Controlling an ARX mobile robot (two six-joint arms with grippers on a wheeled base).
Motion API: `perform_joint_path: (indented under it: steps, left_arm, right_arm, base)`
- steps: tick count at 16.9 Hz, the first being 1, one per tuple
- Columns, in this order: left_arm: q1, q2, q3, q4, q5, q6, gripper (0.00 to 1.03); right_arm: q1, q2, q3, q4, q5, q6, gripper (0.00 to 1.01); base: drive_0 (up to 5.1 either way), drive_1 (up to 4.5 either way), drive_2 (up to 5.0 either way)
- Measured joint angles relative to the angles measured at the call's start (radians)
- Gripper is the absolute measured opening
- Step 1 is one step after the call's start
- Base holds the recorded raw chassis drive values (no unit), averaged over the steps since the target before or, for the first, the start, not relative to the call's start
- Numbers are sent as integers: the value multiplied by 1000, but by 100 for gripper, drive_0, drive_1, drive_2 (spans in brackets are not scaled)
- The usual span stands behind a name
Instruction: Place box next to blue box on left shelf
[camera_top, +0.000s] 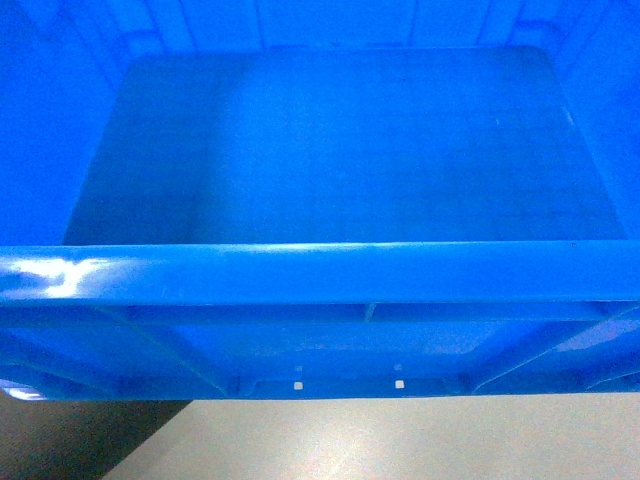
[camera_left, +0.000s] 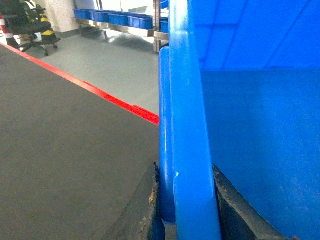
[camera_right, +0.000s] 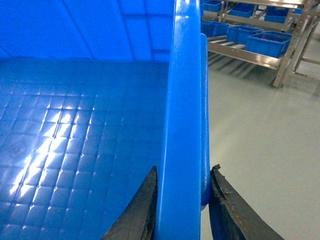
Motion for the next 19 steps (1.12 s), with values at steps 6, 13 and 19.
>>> perform_joint_path:
  steps: [6, 13, 19]
  left_arm:
    - [0, 0, 0, 0, 0, 0, 21]
    - [0, 0, 0, 0, 0, 0, 21]
    - [0, 0, 0, 0, 0, 0, 21]
  right_arm:
    - [0, 0, 0, 0, 0, 0, 22]
    - [0, 0, 0, 0, 0, 0, 22]
    - [0, 0, 0, 0, 0, 0, 22]
  base:
    - [-151, -151, -151]
    - [-153, -153, -153]
    - [-152, -152, -152]
